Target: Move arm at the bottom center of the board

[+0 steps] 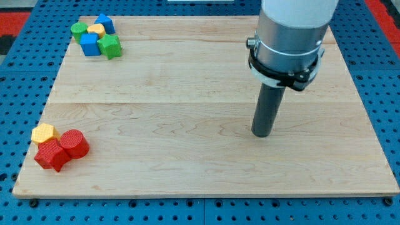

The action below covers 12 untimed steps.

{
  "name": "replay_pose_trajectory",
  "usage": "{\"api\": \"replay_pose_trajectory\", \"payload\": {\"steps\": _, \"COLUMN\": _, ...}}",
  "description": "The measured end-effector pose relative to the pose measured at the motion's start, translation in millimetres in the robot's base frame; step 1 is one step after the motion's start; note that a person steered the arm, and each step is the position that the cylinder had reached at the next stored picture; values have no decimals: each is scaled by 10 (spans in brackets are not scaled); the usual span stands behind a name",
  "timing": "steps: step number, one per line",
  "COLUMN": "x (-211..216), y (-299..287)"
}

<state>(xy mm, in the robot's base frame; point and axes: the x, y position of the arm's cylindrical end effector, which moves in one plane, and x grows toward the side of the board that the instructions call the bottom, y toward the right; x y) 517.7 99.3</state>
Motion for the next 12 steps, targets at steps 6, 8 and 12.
{"api": "replay_pose_trajectory", "payload": {"steps": 6, "x": 352, "y": -1167}}
{"api": "replay_pose_trajectory", "payload": {"steps": 8, "x": 453, "y": -1318}}
{"api": "replay_pose_trajectory", "payload": {"steps": 12, "x": 430, "y": -1355}}
